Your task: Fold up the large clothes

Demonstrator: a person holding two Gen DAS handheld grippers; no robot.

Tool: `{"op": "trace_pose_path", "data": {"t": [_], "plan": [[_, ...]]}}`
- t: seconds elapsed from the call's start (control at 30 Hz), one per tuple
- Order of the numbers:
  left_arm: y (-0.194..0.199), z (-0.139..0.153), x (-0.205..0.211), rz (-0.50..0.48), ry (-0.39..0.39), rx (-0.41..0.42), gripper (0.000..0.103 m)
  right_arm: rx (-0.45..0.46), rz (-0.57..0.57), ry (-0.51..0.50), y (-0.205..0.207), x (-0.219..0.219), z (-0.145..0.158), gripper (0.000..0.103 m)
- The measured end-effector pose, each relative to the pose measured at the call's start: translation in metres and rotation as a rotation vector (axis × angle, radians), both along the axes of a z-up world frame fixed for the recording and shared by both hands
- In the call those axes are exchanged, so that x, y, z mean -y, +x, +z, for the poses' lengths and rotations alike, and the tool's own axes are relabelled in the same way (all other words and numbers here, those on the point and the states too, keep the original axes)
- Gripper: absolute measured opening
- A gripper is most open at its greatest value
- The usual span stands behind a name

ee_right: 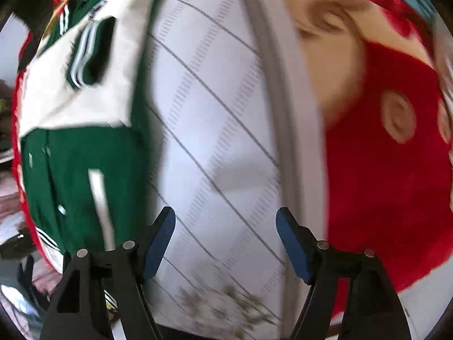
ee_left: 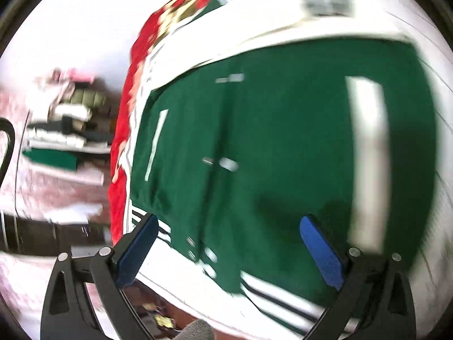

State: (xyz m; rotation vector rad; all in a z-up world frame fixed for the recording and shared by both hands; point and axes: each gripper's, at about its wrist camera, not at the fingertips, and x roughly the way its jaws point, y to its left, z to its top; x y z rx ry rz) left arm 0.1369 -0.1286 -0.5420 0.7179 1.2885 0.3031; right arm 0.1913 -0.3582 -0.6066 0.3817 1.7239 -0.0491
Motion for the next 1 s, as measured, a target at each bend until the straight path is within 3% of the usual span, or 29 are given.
{"op": "trace_pose_path", "data": {"t": [0.2, 0.27, 0.4, 0.47, 0.73, 0.87, 0.9, 0.97, 1.0], "plan": [[-0.061, -0.035, 0.074, -0.222, 0.170, 0.016, 0.103, -0.038, -0.127, -0.049, -0.049, 0.045, 0.000, 0.076], [-0.066, -0.049, 0.080, -0.246, 0.211, 0.038, 0.103, -0.058, -0.159, -0.055, -0.057, 0.059, -0.004, 0.076], [-0.049, -0.069, 0.078, -0.151, 0.183, -0.045, 0.103, -0.059, -0.158, -0.068, -0.054, 0.111, -0.010, 0.076], [-0.044, -0.067, 0.077, -0.122, 0.146, -0.025, 0.103, -0.050, -0.168, -0.056, -0.051, 0.117, -0.007, 0.076], [0.006, -0.081, 0.051, -0.020, 0.214, 0.047, 0.103, -0.014, -0.170, -0.017, -0.021, 0.113, -0.009, 0.076], [0.017, -0.070, 0.030, 0.050, 0.158, 0.078, 0.102, 0.092, -0.187, 0.114, 0.013, 0.112, -0.020, 0.076], [0.018, -0.066, 0.025, 0.060, 0.137, 0.085, 0.100, 0.124, -0.192, 0.161, 0.023, 0.107, -0.023, 0.076], [0.017, -0.058, 0.023, 0.055, 0.089, 0.099, 0.072, 0.200, -0.207, 0.275, 0.042, 0.099, -0.024, 0.076], [0.016, -0.053, 0.022, 0.049, 0.063, 0.108, 0.046, 0.222, -0.213, 0.309, 0.049, 0.097, -0.023, 0.076]]}}
